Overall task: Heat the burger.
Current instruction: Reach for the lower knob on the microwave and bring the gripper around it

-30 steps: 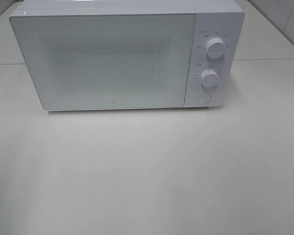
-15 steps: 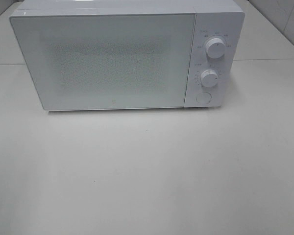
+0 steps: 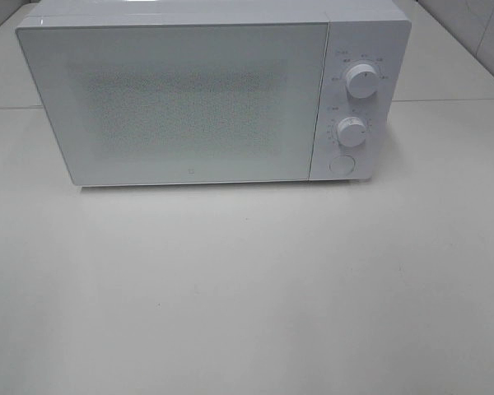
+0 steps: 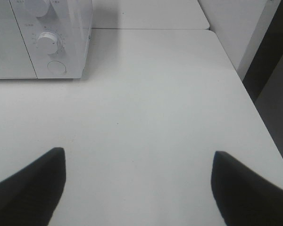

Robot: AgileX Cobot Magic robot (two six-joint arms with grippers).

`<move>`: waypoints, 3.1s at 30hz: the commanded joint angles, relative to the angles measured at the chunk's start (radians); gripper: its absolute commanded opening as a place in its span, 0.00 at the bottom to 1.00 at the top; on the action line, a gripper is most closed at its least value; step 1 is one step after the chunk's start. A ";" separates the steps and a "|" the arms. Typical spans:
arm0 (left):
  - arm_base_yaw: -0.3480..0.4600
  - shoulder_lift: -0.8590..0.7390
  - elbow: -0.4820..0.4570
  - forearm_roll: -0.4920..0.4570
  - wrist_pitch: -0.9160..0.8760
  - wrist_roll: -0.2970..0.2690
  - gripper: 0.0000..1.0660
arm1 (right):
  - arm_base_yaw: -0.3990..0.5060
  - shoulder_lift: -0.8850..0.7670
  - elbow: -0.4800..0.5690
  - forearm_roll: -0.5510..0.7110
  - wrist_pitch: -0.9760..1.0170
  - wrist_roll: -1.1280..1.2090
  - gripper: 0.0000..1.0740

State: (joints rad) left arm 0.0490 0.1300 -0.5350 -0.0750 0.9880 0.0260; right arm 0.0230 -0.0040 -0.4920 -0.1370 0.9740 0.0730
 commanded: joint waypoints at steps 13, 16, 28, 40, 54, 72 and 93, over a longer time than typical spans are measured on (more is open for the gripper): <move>-0.005 -0.066 0.020 0.006 0.081 -0.002 0.94 | -0.008 -0.035 0.002 0.002 -0.012 -0.004 0.71; -0.005 -0.129 0.020 0.006 0.081 -0.002 0.94 | -0.008 -0.035 0.002 0.002 -0.012 -0.004 0.71; -0.005 -0.155 0.020 -0.006 0.081 -0.002 0.94 | -0.008 -0.031 0.002 0.000 -0.012 -0.002 0.71; -0.005 -0.147 0.020 -0.005 0.081 -0.002 0.94 | -0.008 -0.031 0.002 0.000 -0.012 -0.002 0.71; -0.005 -0.147 0.020 -0.005 0.081 -0.002 0.94 | -0.008 -0.031 0.002 0.000 -0.012 -0.001 0.71; -0.005 -0.147 0.020 -0.005 0.081 -0.002 0.94 | -0.008 0.155 -0.056 -0.002 -0.208 0.013 0.71; -0.005 -0.147 0.020 -0.005 0.081 -0.002 0.94 | -0.008 0.548 -0.056 -0.002 -0.610 0.013 0.71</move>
State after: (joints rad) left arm 0.0460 -0.0040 -0.5160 -0.0780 1.0670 0.0260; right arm 0.0230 0.5210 -0.5410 -0.1370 0.3950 0.0790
